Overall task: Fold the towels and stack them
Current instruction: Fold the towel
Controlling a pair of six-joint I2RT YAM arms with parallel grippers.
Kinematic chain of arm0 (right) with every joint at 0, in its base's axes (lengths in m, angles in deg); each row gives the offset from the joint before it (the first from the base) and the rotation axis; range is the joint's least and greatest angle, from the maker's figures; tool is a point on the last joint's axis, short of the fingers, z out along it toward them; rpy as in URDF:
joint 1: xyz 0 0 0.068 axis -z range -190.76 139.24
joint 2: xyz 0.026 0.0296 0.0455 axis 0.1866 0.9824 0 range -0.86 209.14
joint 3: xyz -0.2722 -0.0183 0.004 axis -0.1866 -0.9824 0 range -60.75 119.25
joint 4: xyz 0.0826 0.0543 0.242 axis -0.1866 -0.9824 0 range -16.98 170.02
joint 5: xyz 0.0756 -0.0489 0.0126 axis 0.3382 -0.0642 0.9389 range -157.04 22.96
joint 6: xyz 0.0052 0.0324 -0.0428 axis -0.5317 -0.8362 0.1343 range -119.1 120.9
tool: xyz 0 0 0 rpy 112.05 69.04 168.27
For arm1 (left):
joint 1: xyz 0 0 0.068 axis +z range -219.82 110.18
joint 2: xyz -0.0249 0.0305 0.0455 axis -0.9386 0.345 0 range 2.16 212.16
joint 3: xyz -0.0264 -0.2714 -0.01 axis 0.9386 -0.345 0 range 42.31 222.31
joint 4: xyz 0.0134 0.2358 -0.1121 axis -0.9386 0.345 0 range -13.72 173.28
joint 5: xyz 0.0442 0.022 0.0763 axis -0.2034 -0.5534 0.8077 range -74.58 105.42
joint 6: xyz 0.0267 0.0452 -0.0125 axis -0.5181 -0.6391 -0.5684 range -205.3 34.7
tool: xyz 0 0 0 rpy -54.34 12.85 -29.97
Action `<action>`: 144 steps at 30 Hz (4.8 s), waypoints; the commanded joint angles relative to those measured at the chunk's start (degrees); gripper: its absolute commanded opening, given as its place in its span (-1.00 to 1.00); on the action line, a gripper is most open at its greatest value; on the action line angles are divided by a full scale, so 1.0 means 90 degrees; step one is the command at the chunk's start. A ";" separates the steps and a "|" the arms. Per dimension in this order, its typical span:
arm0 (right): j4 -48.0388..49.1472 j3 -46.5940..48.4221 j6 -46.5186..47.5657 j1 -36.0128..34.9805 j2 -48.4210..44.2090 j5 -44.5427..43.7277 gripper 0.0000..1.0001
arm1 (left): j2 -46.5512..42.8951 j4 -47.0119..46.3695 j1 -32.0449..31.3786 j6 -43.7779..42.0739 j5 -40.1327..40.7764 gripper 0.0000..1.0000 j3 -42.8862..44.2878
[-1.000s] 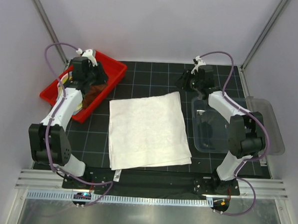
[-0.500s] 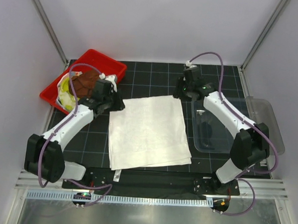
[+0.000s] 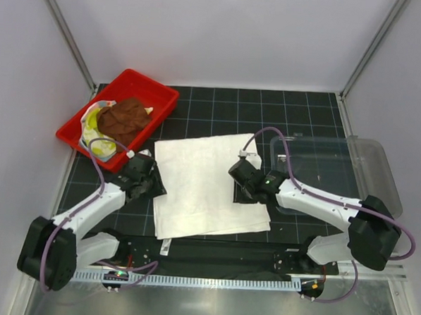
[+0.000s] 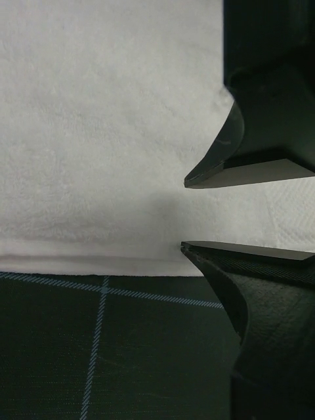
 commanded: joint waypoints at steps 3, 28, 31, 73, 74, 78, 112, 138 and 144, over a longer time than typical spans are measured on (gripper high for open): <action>0.1221 -0.0664 -0.0558 -0.0116 -0.0368 -0.0599 -0.28 | 0.0967 -0.0606 0.0015 0.0324 0.0657 -0.19 0.0234; -0.2128 -0.0273 -0.3008 -0.0536 -0.1129 -0.1489 -0.26 | -0.0796 0.1562 -0.0004 0.0644 0.1167 -0.07 0.0753; -0.2128 -0.0683 -0.3488 -0.0546 -0.1179 -0.1402 -0.24 | -0.1353 0.1591 -0.0005 0.1474 0.1254 0.15 0.0206; -0.1141 -0.2326 -0.4690 -0.0556 -0.1901 -0.1752 -0.91 | -0.1706 0.2460 -0.0014 0.2892 0.1605 0.27 -0.0283; -0.1258 -0.2296 -0.4641 -0.0556 -0.1940 -0.1772 -0.94 | -0.1716 0.2489 -0.0014 0.2892 0.1664 0.28 -0.0264; -0.1327 -0.2120 -0.4329 -0.0556 -0.2116 -0.1714 -0.95 | -0.1764 0.2665 -0.0024 0.2912 0.1859 0.23 -0.0205; -0.0761 -0.1797 -0.3479 -0.0556 -0.2272 -0.1264 -0.98 | -0.1217 0.1611 -0.0258 0.2267 0.0639 -0.62 -0.0625; -0.0595 -0.1778 -0.3138 -0.0566 -0.2321 -0.1128 -0.98 | -0.0758 0.1640 -0.0278 0.1887 0.0805 -1.00 -0.0333; -0.1053 -0.1232 -0.2582 -0.0556 -0.2448 -0.1343 -0.98 | -0.0876 0.2001 -0.0288 0.1730 0.1243 -1.00 0.0448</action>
